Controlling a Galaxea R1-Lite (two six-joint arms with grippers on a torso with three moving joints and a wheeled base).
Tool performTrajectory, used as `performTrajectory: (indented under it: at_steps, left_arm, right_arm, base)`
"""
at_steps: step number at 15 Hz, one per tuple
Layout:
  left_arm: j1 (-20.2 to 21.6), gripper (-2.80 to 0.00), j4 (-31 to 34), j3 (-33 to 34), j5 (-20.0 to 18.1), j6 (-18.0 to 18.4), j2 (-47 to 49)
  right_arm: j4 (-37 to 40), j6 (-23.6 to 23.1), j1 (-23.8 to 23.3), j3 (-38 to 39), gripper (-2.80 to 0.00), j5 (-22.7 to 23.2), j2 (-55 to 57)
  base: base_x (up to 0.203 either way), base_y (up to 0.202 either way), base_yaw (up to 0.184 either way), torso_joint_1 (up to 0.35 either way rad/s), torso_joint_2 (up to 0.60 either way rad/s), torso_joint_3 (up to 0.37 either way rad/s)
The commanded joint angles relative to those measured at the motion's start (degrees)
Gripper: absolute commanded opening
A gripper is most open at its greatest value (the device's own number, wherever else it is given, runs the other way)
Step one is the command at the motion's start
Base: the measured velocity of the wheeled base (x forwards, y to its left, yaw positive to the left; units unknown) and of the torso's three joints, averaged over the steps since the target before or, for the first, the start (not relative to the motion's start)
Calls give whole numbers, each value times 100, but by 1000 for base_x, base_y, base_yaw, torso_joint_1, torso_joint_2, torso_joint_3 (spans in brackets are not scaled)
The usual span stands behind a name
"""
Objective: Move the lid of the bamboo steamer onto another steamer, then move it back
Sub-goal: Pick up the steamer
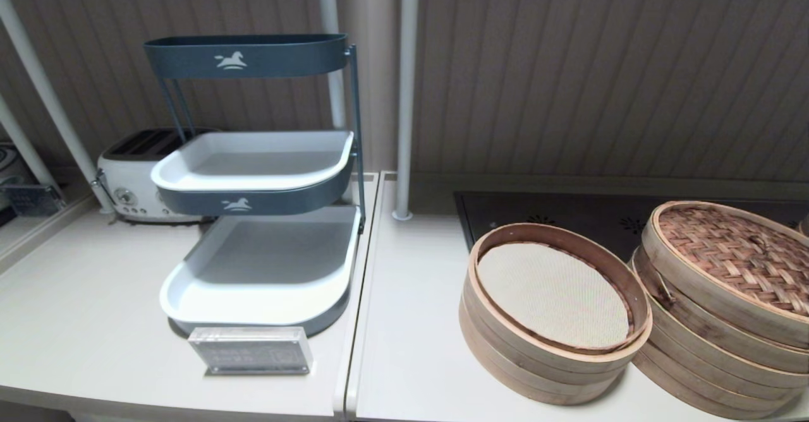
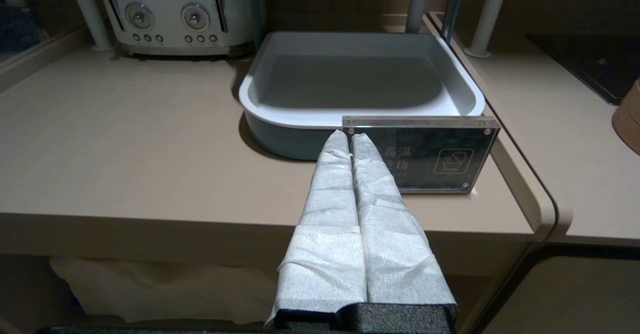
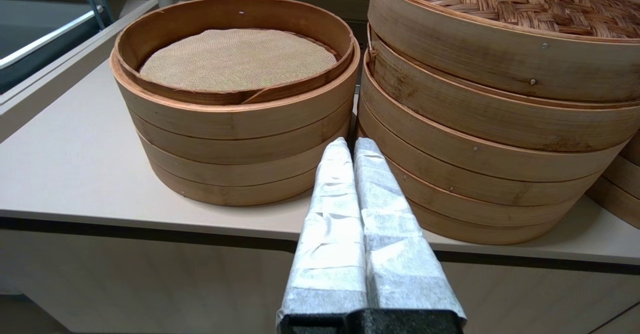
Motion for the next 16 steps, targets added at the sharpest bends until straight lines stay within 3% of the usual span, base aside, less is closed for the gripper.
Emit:
performTrajectory:
  at_steps: [1, 16]
  left_arm:
    - [0, -280, -4, 158, -7, -1, -18]
    - [0, -280, -4, 158, -2, -2, -11]
  right_arm:
    - [-5, -14, 7, 141, -280, 1, 4]
    - [65, -31, -2, 75, -280, 19, 22]
  base:
    - [0, 0, 0, 0, 0, 0]
    - [0, 0, 0, 0, 0, 0]
